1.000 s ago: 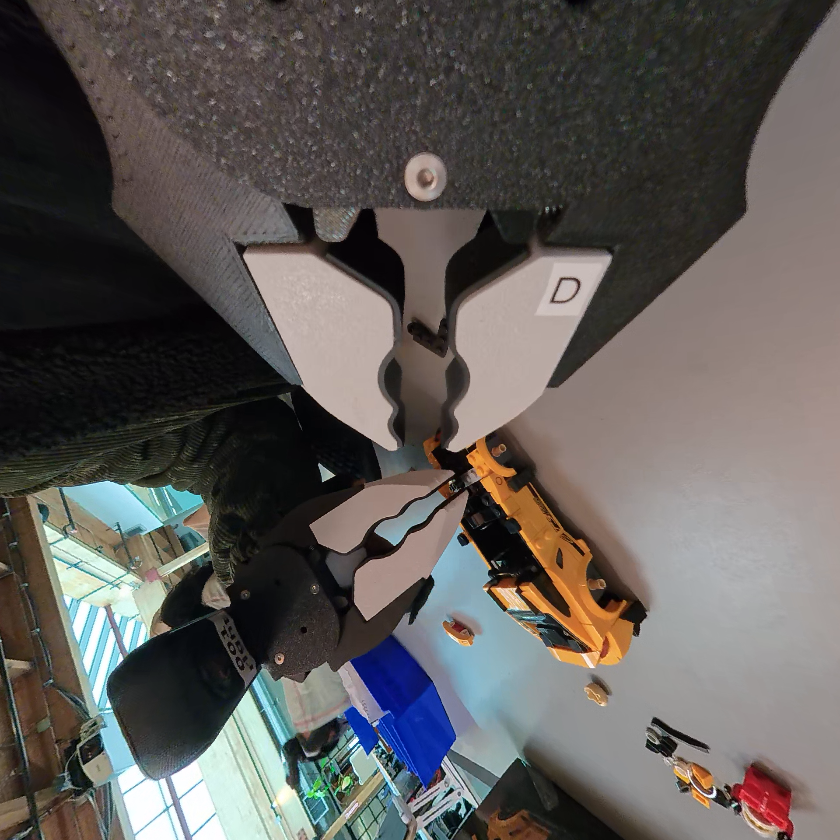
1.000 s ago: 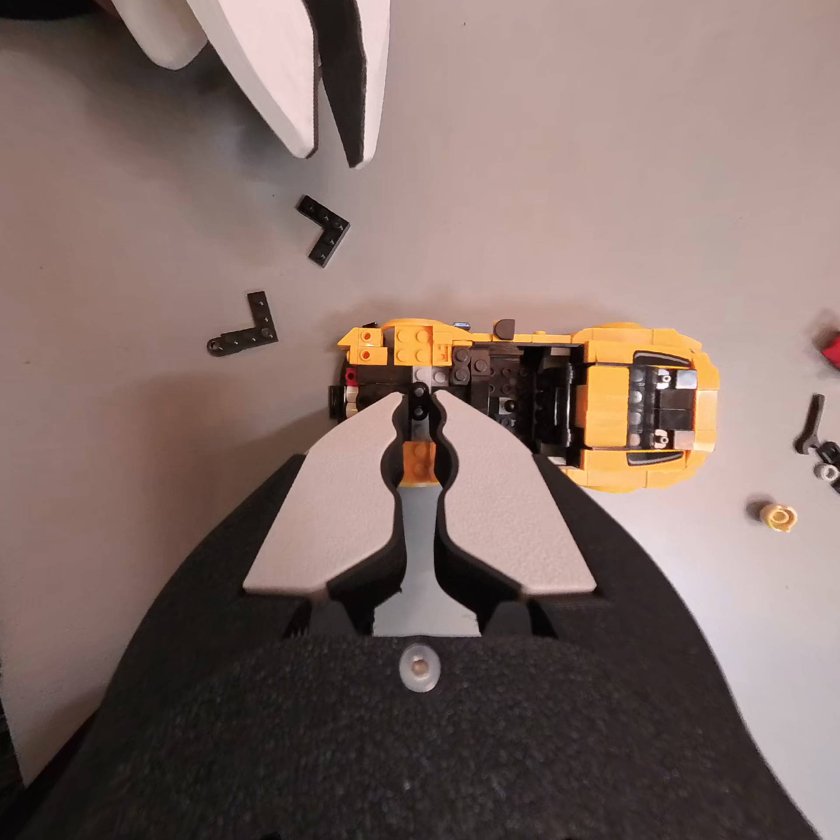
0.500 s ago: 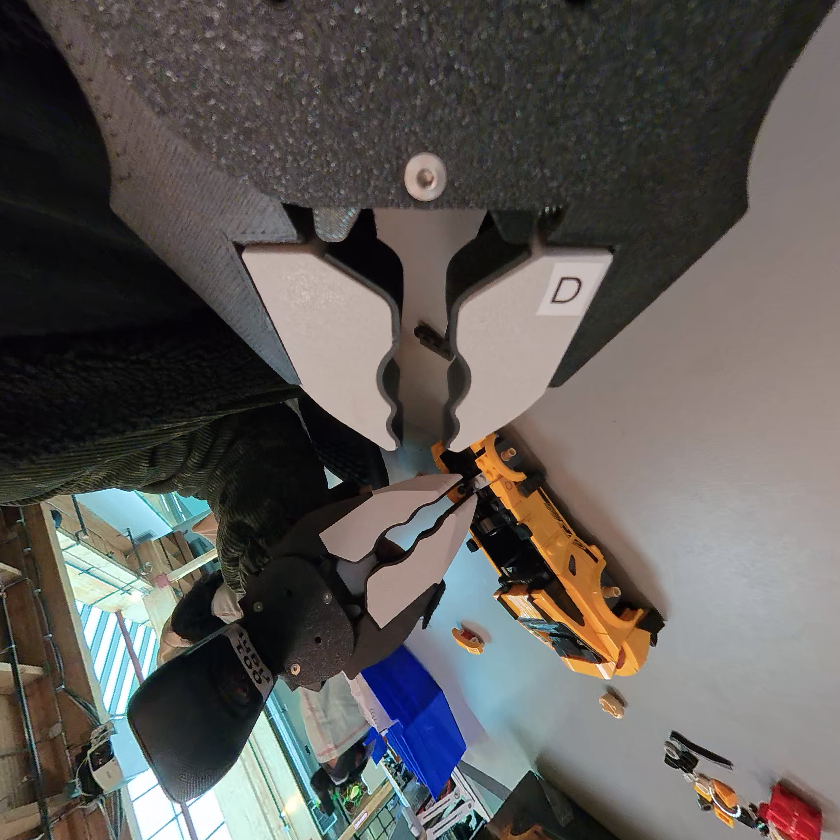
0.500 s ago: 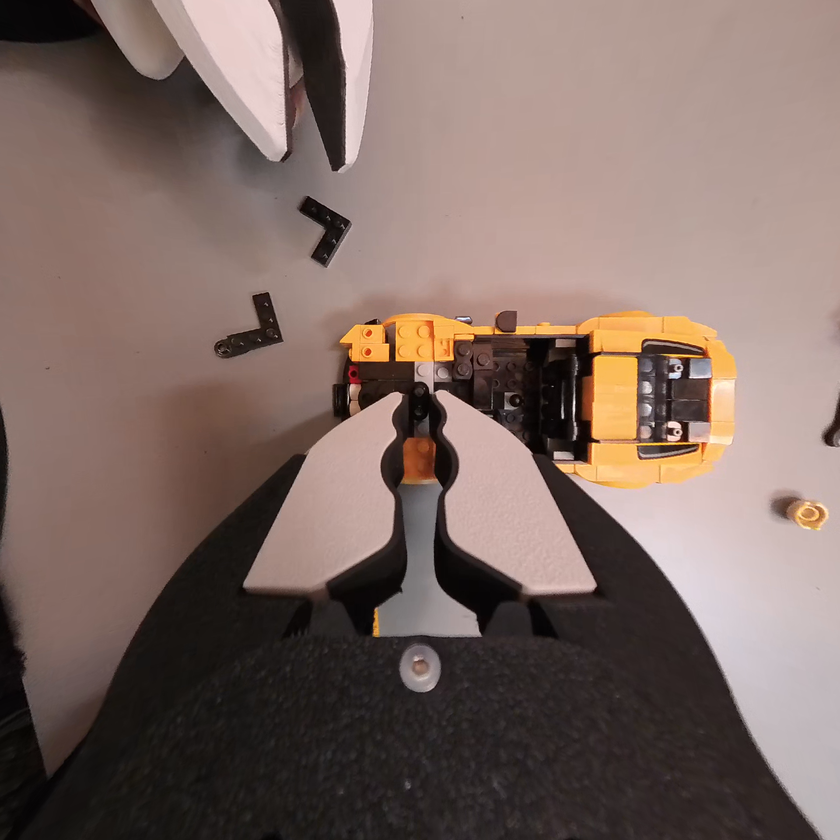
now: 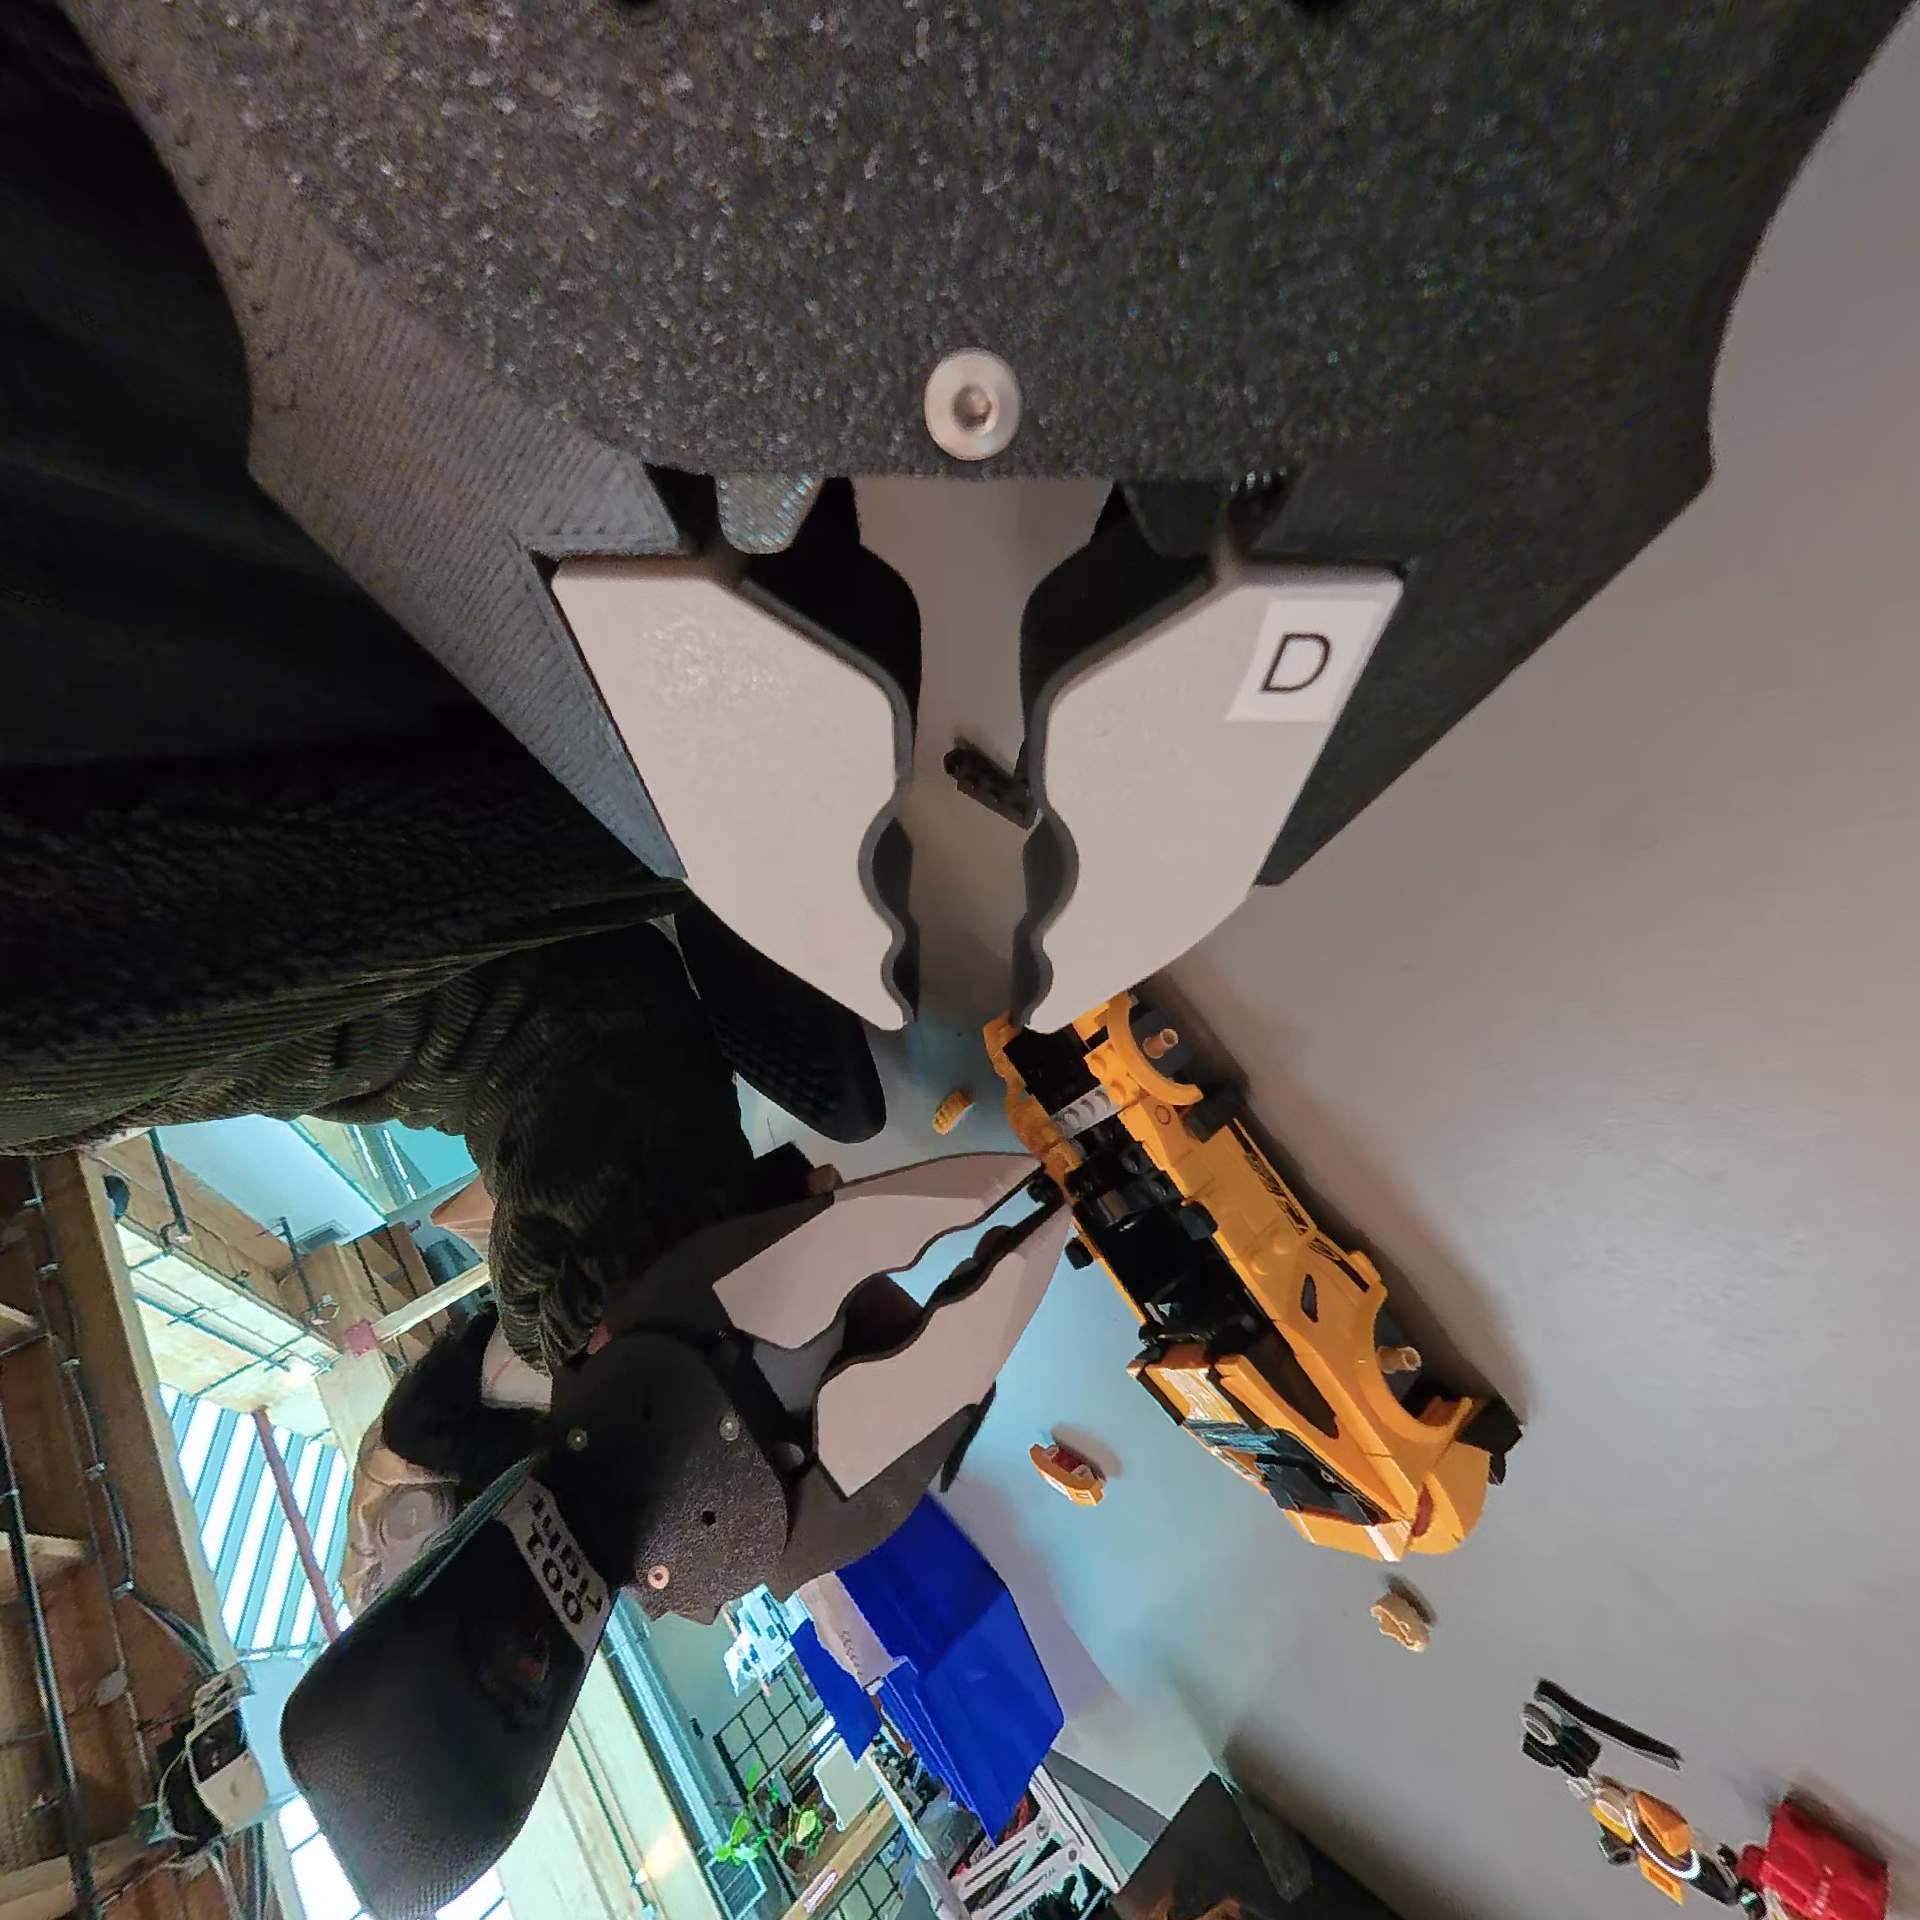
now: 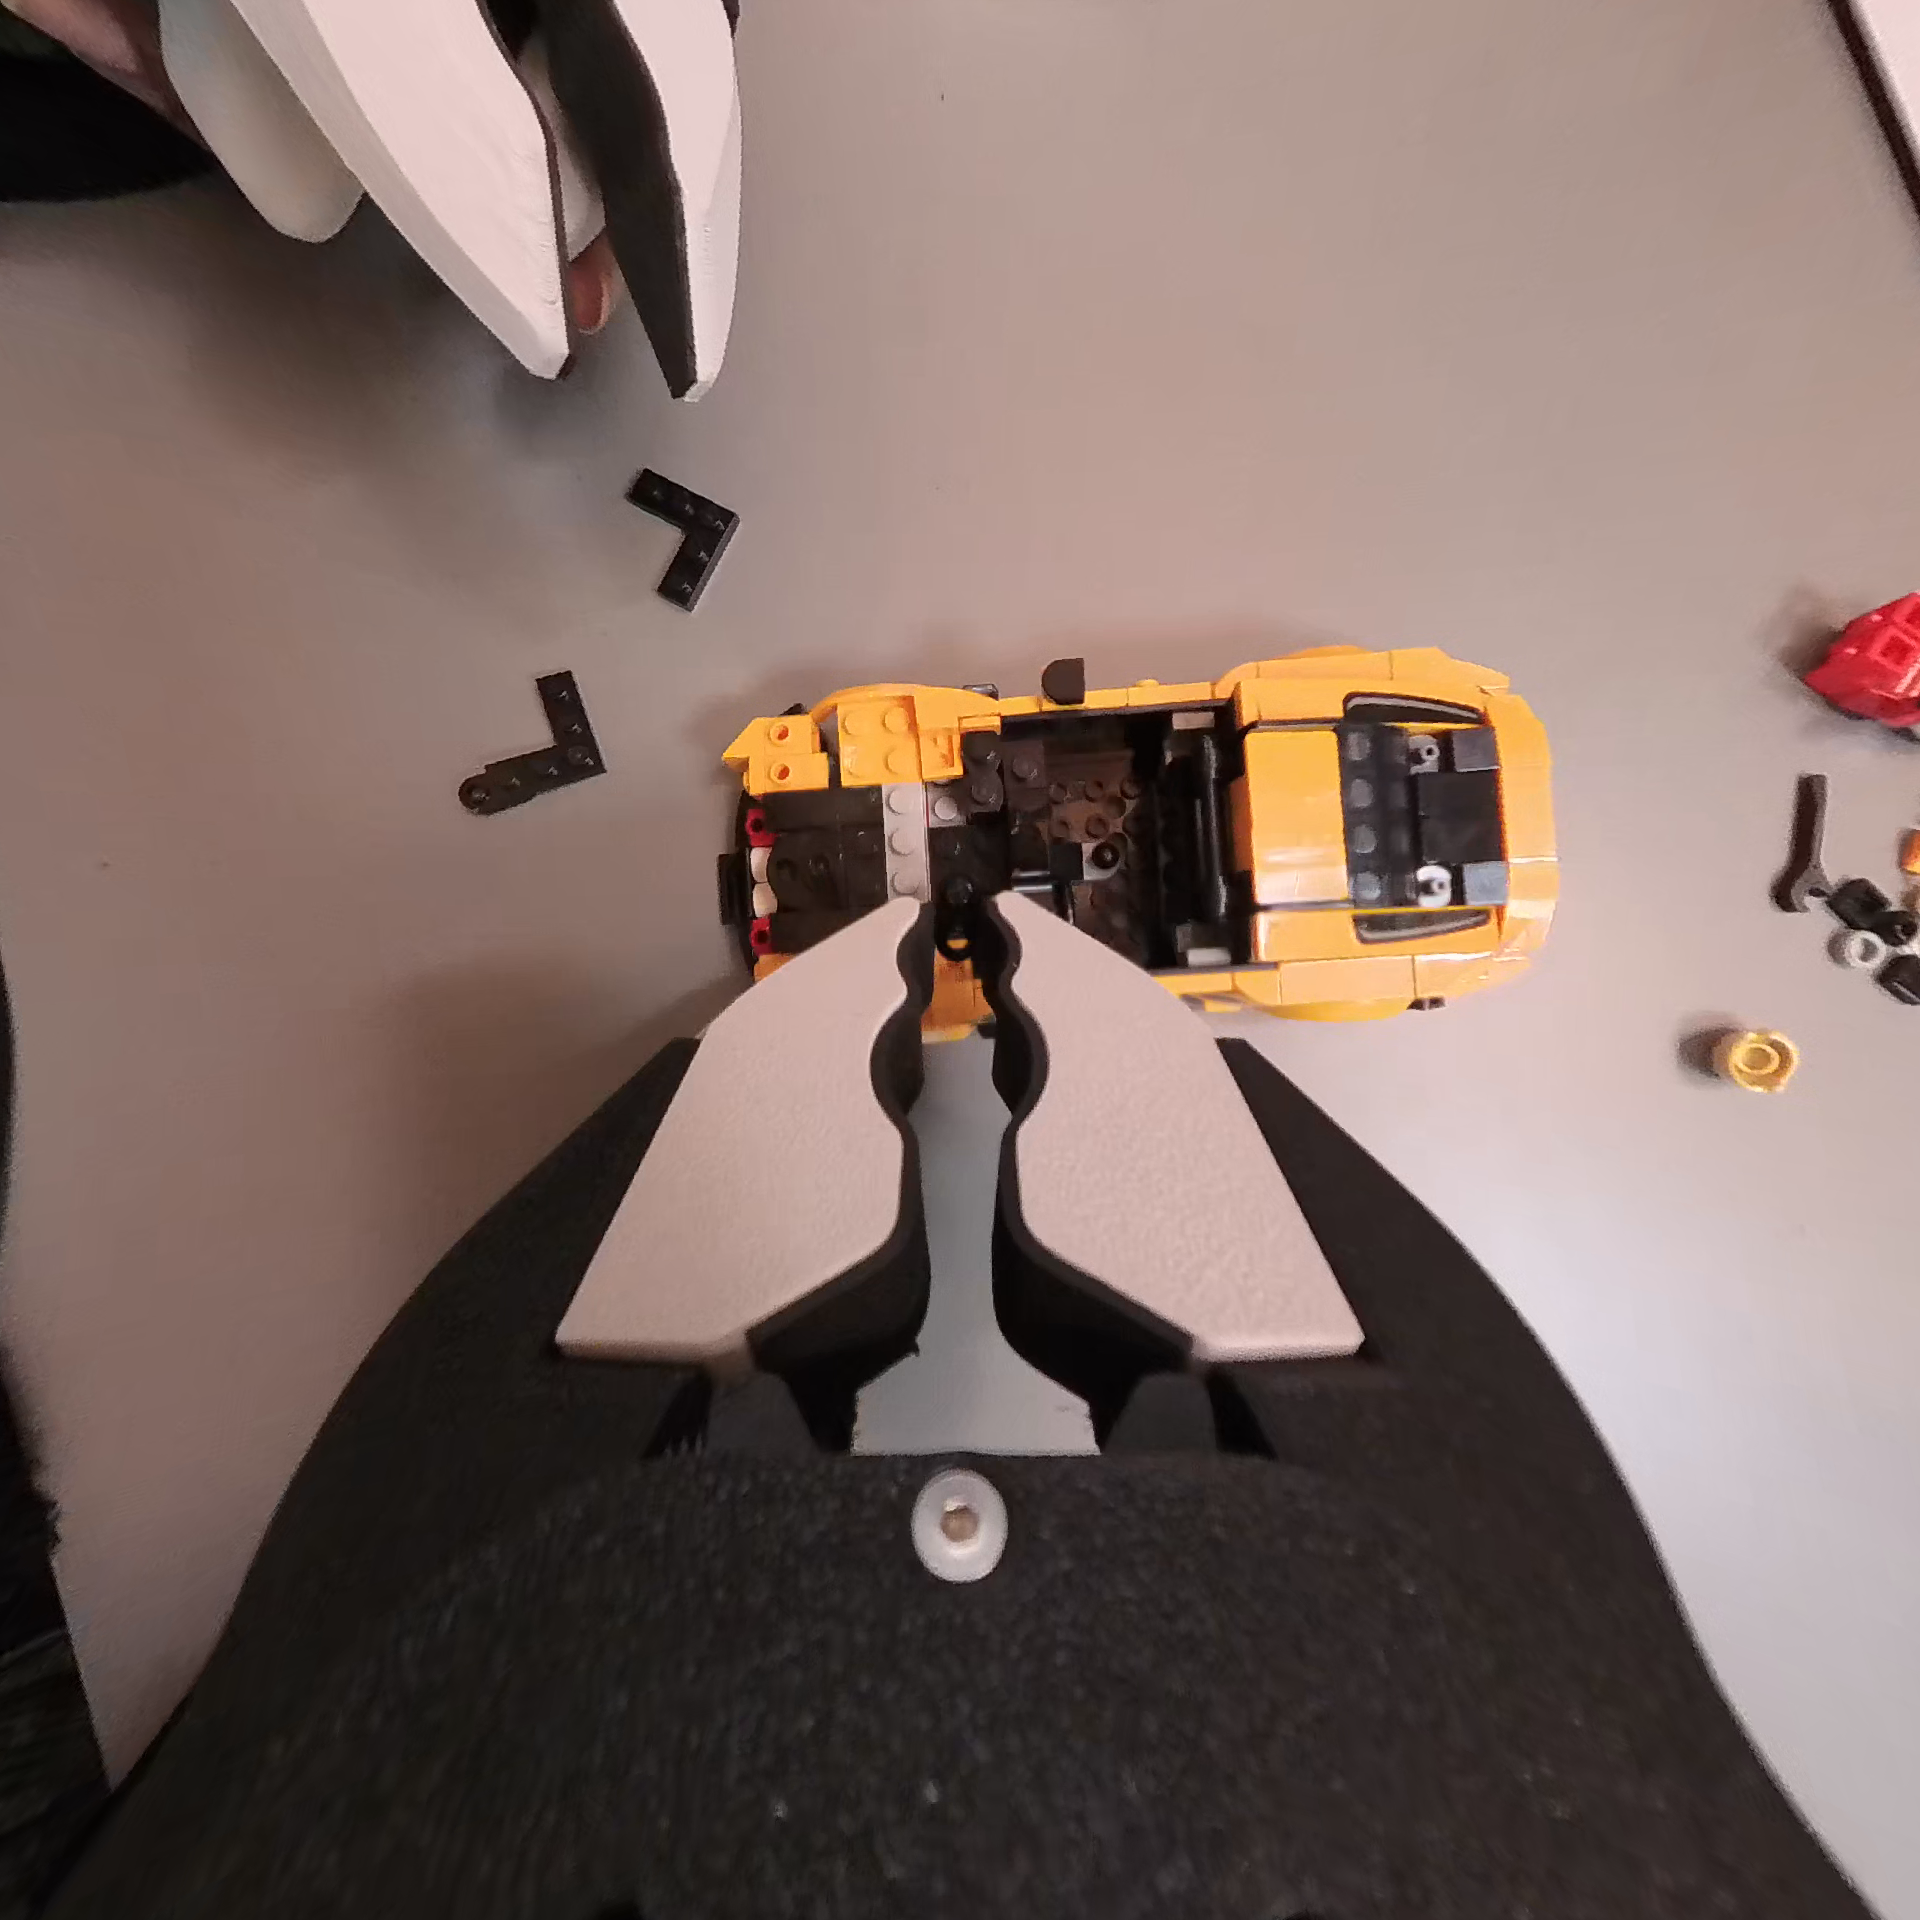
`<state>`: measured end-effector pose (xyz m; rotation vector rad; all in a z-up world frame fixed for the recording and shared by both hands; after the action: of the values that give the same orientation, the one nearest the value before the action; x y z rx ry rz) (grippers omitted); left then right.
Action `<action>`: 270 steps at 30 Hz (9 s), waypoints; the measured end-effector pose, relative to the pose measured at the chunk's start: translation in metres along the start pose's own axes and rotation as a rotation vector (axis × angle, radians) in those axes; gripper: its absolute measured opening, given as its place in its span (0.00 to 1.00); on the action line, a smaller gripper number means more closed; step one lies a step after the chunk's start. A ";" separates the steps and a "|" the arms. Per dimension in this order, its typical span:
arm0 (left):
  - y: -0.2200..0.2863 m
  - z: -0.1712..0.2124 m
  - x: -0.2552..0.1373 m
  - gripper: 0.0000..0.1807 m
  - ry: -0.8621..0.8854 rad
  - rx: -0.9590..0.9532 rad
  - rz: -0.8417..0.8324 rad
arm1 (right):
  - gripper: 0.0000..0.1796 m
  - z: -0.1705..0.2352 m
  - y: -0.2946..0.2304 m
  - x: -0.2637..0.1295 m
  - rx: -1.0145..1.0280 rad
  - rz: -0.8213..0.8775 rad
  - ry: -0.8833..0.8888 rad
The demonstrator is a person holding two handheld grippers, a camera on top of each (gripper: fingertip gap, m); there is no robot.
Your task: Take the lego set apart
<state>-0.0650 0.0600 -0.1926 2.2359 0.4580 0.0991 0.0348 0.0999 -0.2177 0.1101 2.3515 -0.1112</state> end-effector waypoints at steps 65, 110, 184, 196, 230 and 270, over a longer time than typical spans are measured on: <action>0.000 0.005 0.000 0.11 -0.035 -0.014 0.011 | 0.16 0.002 -0.029 0.016 -0.215 0.044 -0.212; -0.007 0.011 0.003 0.11 -0.069 0.021 -0.029 | 0.18 -0.008 -0.017 -0.007 -0.105 0.143 0.185; -0.005 -0.026 -0.014 0.08 0.129 0.108 -0.013 | 0.04 0.001 0.000 0.014 -0.062 -0.046 -0.097; 0.003 -0.026 -0.015 0.08 0.120 0.117 0.013 | 0.01 0.000 0.001 0.017 -0.012 -0.228 -0.343; -0.022 0.031 0.038 0.29 -0.249 0.594 -0.325 | 0.26 0.029 0.043 -0.012 0.135 -0.078 0.265; -0.044 0.027 0.024 0.44 -0.334 0.650 -0.424 | 0.19 0.003 -0.002 0.005 0.022 -0.136 0.341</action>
<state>-0.0495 0.0749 -0.2451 2.6403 0.8530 -0.7284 0.0334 0.0975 -0.2236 -0.0235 2.6985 -0.1985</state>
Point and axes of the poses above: each gripper's, where its closed fingertips meet, x out along the fingers, z out of its underside, y = z × x across the jaws, the point moved 2 cm from there along -x, back along the fingers, and after that the axes turned 10 degrees about y, right-handed, at the moved point
